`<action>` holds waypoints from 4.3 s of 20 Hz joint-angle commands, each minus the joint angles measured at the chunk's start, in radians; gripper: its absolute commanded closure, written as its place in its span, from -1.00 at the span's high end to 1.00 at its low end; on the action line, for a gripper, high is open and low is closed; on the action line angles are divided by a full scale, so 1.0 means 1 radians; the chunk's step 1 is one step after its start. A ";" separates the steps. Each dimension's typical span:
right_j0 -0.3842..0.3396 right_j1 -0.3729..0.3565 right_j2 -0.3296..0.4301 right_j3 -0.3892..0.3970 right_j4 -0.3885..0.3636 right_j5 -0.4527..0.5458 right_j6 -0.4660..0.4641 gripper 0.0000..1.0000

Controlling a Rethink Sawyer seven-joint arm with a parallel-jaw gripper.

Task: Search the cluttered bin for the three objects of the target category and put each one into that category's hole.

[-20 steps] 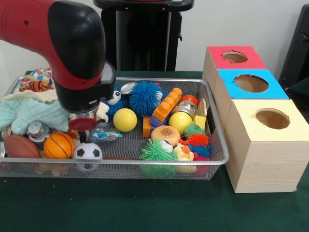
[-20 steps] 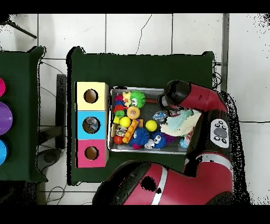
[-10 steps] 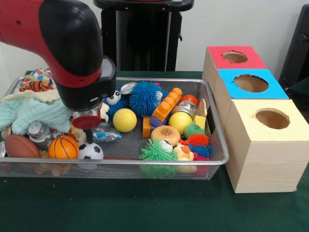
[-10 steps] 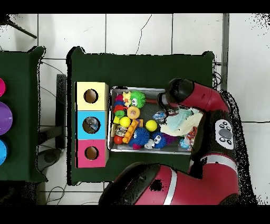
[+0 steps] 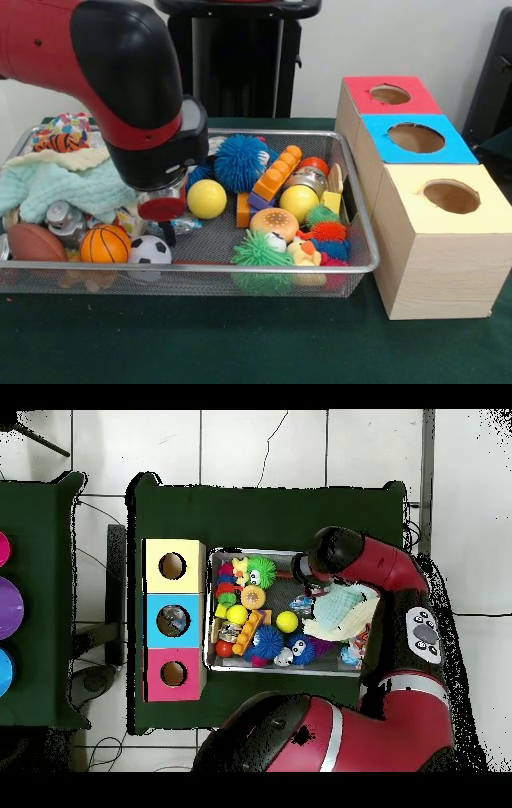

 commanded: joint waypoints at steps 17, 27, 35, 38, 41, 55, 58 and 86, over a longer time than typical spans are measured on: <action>0.200 -0.006 -0.169 0.033 -0.183 0.023 0.115 1.00; 0.191 0.041 -0.171 0.031 -0.127 -0.044 0.111 1.00; 0.195 0.051 -0.180 0.024 -0.129 -0.083 0.109 1.00; 0.176 0.058 -0.150 0.037 -0.114 -0.155 0.095 1.00; 0.164 0.055 -0.123 0.051 -0.089 -0.190 0.089 1.00; 0.170 0.003 -0.089 0.095 0.035 -0.145 0.068 1.00; 0.171 0.001 -0.094 0.096 0.045 -0.125 0.059 1.00; 0.207 0.034 -0.149 0.120 0.032 -0.135 0.077 1.00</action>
